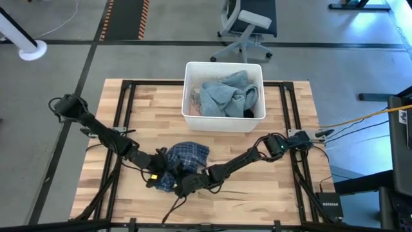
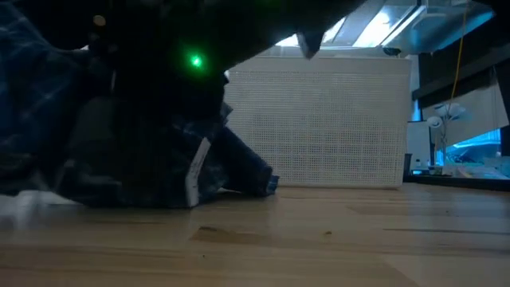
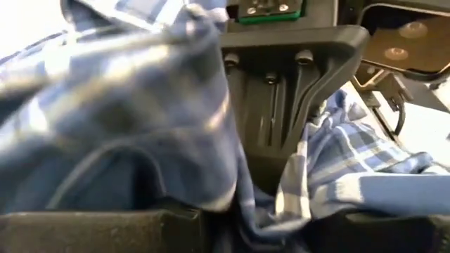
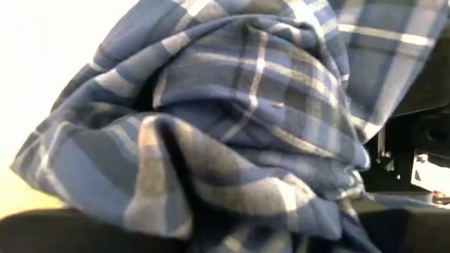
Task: Sort clothes
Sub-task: Put the blue pajamas into the white laundry bin
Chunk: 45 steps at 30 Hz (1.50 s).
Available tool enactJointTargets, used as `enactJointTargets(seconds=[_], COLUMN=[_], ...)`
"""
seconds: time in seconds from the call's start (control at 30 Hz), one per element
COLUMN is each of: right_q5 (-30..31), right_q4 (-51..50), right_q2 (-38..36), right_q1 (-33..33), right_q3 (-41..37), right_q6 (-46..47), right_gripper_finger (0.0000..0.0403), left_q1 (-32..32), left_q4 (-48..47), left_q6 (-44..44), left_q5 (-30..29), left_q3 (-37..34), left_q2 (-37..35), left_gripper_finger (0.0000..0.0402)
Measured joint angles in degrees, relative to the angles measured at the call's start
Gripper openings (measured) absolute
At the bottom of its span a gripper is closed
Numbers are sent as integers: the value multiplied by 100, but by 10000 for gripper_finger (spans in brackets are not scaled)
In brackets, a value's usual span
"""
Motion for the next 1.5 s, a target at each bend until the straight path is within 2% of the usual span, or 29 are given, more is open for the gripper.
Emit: enactJointTargets(seconds=[0.17,0.4,0.53,0.73,0.87,1.0,1.17,1.3,1.43,1.5], right_q5=[31,288,847,1740,2408,3010,2917,2898,2632,2241], right_q4=[-373,-905,-1358,-2108,-2462,-2822,-2916,-2932,-2975,-2979], right_q2=[-249,-561,-996,-1336,-1984,-2459,-3413,-3960,-4405,-4592], right_q1=[87,282,497,825,901,818,434,-149,-909,-1329], right_q3=[-18,-39,-11,-52,-15,-36,-15,-18,-35,-10], right_q6=[40,116,266,361,368,369,234,-107,-231,-211], right_gripper_finger=[86,85,86,84,87,89,84,84,87,84], left_q1=[-15,-30,-13,65,242,480,763,994,1218,1283], left_q4=[-599,-1310,-1522,-1991,-1740,-1313,-935,-622,-281,20], left_q6=[-208,179,495,1218,2068,3029,4085,4692,4789,4817], left_q5=[108,242,37,-952,-1433,-1486,-1500,-1498,-1500,-1497], left_q3=[16,-56,-37,-43,-43,-43,-43,-43,-49,-44], left_q2=[-391,-1544,-2544,-3795,-4262,-4477,-4547,-4476,-4427,-4418], left_gripper_finger=[132,131,131,131,131,131,131,131,131,131])
